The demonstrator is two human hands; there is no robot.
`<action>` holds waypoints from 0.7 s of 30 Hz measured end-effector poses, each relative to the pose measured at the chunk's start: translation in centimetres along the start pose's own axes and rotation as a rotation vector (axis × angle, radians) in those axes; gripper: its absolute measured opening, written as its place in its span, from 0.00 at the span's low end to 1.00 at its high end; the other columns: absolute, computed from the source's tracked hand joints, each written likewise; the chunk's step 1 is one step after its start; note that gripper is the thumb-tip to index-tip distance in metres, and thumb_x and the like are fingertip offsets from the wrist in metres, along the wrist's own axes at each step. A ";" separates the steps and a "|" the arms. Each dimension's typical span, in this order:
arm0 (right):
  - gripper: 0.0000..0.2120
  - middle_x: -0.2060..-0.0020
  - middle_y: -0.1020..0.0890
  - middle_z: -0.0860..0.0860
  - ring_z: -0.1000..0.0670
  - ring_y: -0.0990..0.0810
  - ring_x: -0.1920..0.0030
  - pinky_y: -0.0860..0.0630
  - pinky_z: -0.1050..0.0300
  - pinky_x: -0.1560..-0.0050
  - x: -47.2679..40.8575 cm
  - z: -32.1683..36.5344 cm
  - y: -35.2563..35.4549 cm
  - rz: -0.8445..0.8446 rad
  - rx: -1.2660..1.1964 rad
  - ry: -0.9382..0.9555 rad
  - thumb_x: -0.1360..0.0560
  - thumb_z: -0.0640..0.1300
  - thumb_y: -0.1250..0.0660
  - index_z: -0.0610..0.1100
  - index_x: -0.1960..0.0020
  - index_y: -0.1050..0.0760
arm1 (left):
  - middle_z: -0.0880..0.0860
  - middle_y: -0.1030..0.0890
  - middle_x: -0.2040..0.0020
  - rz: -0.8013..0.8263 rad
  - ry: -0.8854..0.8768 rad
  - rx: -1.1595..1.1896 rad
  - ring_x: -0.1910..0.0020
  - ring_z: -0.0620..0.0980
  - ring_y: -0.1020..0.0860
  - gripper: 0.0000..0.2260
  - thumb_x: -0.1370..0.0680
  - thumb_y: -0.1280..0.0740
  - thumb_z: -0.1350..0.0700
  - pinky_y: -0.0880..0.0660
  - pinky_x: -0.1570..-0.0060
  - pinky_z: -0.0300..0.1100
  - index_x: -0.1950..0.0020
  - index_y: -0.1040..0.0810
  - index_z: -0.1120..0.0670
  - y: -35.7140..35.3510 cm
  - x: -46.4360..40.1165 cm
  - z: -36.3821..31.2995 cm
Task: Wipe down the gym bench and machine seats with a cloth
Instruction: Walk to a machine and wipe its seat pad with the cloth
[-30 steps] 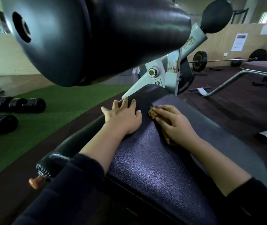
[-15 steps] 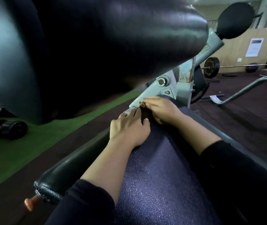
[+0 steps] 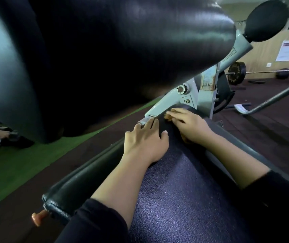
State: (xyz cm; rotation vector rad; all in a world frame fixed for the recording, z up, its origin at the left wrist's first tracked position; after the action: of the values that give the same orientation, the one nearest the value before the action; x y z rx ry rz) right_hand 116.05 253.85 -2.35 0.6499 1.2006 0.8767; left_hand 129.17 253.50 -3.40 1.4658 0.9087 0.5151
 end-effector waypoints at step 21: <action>0.13 0.48 0.18 0.61 0.71 0.24 0.58 0.32 0.71 0.49 -3.2 0.4 -1.0 0.133 -0.279 -0.044 0.21 0.41 0.41 0.48 0.42 0.21 | 0.45 0.44 0.22 0.041 0.001 -0.016 0.26 0.53 0.40 0.26 0.18 0.53 0.42 0.36 0.36 0.52 0.22 0.44 0.50 -0.5 -0.2 0.1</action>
State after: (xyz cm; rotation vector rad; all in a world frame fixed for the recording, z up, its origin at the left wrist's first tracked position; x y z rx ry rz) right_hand 116.25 250.58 -1.42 0.5228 0.9805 1.1124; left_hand 129.07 253.24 -3.85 1.4717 0.8753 0.5525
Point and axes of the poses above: each hand's wrist, its own x-axis away from the middle knuckle, its own y-axis out of the back of the hand, z = x × y, the point moved 10 cm from there along -x, towards the middle knuckle
